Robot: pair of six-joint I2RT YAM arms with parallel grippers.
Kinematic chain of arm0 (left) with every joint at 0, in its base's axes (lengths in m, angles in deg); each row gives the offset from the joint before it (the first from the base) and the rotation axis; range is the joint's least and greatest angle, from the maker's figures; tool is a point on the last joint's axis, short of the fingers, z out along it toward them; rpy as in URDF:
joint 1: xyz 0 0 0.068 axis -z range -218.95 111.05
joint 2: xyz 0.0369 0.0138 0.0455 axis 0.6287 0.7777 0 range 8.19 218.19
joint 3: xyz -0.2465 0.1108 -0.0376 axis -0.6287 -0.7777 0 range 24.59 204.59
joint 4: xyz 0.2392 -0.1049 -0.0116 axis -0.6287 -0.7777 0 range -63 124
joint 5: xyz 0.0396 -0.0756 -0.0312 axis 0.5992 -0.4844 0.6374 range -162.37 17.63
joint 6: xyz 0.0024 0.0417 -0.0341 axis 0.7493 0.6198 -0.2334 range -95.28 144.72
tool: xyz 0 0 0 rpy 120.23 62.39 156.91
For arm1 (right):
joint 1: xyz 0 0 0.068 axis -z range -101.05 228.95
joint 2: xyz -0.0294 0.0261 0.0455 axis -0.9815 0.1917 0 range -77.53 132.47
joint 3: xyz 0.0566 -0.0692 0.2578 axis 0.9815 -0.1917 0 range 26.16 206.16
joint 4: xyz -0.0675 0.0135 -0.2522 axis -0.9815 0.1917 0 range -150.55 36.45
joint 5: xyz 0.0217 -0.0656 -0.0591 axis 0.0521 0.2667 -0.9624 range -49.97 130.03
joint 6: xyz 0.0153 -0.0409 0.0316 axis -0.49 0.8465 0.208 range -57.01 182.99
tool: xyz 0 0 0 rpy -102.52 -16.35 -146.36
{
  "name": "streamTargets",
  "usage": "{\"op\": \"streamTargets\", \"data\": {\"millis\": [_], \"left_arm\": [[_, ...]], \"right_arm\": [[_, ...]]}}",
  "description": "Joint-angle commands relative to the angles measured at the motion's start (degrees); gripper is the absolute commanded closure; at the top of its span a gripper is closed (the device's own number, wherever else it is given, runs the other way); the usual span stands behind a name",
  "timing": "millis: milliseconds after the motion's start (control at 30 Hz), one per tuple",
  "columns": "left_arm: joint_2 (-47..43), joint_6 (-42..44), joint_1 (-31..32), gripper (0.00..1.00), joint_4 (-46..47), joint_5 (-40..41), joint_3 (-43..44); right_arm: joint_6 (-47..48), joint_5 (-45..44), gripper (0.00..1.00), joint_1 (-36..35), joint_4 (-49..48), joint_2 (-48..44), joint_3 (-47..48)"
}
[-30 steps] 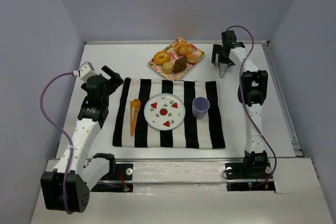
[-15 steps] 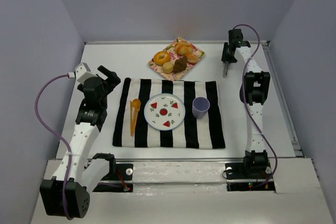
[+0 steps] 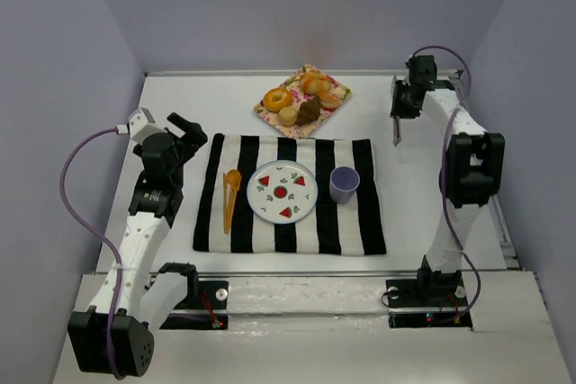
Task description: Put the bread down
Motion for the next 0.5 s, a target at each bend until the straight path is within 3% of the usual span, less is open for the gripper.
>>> {"op": "streamTargets", "data": {"millis": [0,67,200,333,467], "left_arm": [[-0.5,-0.7,-0.3,0.01,2.3,-1.6,-0.3],[-0.5,-0.7,-0.3,0.01,2.6,-1.9,-0.5],[-0.6,-0.3,-0.3,0.01,2.4,-3.2,-0.4],[-1.1,-0.5,-0.3,0.01,2.8,-3.3,-1.0],[-1.1,-0.2,-0.3,0.01,3.0,-3.3,-1.1]], "right_arm": [[-2.4,10.8,0.67,-0.3,-10.3,-19.0,-13.2],[-2.5,14.7,0.65,-2.4,-12.2,-23.5,-20.8],[-5.3,20.7,0.56,-6.4,-12.1,-30.1,-25.1],[-8.3,21.1,0.42,-12.6,-11.7,-30.7,-23.9],[-13.5,19.6,0.38,-15.2,-9.5,-27.7,-18.6]]}}
